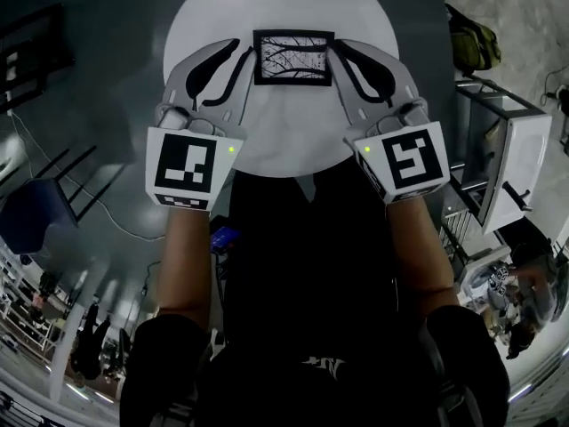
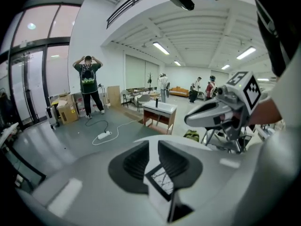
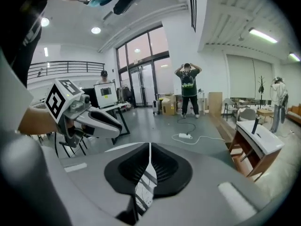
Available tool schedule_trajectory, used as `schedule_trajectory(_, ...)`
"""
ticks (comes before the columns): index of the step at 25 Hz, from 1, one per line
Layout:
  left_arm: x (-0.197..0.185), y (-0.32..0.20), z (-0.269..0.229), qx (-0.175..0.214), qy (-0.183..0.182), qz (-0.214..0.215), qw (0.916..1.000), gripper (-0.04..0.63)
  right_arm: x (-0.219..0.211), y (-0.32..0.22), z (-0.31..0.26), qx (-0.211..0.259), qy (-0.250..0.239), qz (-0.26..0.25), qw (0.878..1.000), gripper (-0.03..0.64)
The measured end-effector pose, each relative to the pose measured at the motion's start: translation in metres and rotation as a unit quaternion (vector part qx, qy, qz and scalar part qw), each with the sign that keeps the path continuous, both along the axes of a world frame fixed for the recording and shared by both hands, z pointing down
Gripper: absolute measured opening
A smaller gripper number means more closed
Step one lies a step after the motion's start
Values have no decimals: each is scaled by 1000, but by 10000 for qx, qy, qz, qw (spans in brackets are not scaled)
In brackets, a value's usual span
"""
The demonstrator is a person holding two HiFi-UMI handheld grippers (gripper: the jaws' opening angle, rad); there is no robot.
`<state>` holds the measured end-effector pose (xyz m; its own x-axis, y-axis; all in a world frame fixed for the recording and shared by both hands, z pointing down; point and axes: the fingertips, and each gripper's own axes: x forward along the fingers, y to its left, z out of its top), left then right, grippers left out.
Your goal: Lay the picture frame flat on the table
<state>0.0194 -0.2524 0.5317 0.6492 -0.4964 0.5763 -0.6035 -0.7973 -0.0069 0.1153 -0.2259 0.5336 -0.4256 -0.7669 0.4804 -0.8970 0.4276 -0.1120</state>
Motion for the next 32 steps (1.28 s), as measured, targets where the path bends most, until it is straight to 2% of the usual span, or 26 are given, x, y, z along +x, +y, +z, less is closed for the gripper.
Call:
schedule_trajectory(5, 1, 5, -99, 335, 475, 42, 9983, 35, -8, -3, -108, 693, -31, -248, 9973, 0)
schedule_trajectory(9, -11, -9, -185, 931, 588, 63, 9939, 15, -16, -16, -199, 1292, -107, -335, 9910, 0)
schedule_trajectory(12, -5, -3, -247, 1339, 666, 127, 9887, 3, -8, -8, -256, 1656, -296, -460, 9847, 0)
schedule_trajectory(18, 4, 29, -338, 1561, 1039, 308, 9818, 3, 12, 17, -341, 2107, -780, -890, 9704, -2)
schedule_trajectory(22, -4, 68, -373, 1603, 1344, 281, 9775, 3, 33, 41, -381, 2448, -1168, -1174, 9553, -2)
schedule_trajectory(25, -5, 97, -376, 1372, 1365, 143, 9810, 3, 53, 61, -396, 2562, -1651, -1475, 9409, -2)
schedule_trajectory(28, -19, 119, -373, 1205, 1357, 40, 9834, 3, 46, 79, -397, 2560, -2041, -1876, 9261, -2)
schedule_trajectory(32, -43, 141, -369, 1229, 1576, -162, 9797, 3, 27, 95, -378, 2315, -2266, -2068, 9232, -2)
